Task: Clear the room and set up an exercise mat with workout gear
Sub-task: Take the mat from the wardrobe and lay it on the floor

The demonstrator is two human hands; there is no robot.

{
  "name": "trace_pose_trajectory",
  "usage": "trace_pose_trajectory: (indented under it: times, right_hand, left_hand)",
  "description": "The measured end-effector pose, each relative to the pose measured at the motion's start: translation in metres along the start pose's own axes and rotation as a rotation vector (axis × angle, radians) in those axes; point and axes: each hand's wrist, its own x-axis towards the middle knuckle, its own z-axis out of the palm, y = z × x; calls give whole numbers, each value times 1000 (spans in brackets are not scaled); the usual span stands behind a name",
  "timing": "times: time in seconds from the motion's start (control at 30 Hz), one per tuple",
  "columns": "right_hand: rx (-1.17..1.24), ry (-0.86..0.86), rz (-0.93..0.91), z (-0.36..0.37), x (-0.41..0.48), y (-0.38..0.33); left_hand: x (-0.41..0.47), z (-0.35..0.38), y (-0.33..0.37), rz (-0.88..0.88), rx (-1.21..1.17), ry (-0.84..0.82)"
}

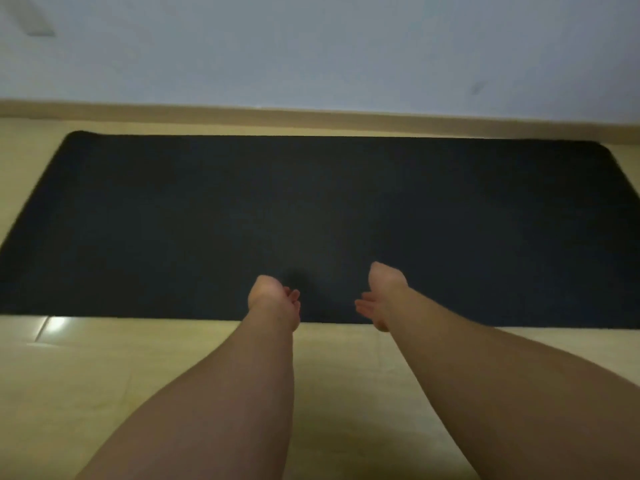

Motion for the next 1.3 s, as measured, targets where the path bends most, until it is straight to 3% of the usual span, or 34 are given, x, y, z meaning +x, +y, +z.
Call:
trace_pose_trajectory:
  times: [0.23, 0.43, 0.57, 0.83, 1.0, 1.23, 1.3]
  right_hand:
    - [-146, -116, 0, 143, -6, 79]
    - [-208, -184, 53, 248, -6, 140]
    - [-112, -198, 156, 279, -3, 167]
    - [117, -161, 192, 313, 29, 185]
    - [240, -188, 190, 327, 56, 182]
    - [411, -340, 169, 368, 52, 119]
    - [346, -324, 159, 371, 55, 115]
  left_hand:
    - [55, -118, 100, 200, -94, 59]
    - [105, -231, 156, 106, -364, 193]
    - [117, -250, 179, 166, -327, 84]
    - [173, -232, 174, 149, -269, 20]
    - [213, -222, 182, 216, -218, 68]
    - [225, -180, 247, 308, -267, -230]
    - [220, -168, 253, 335, -197, -222]
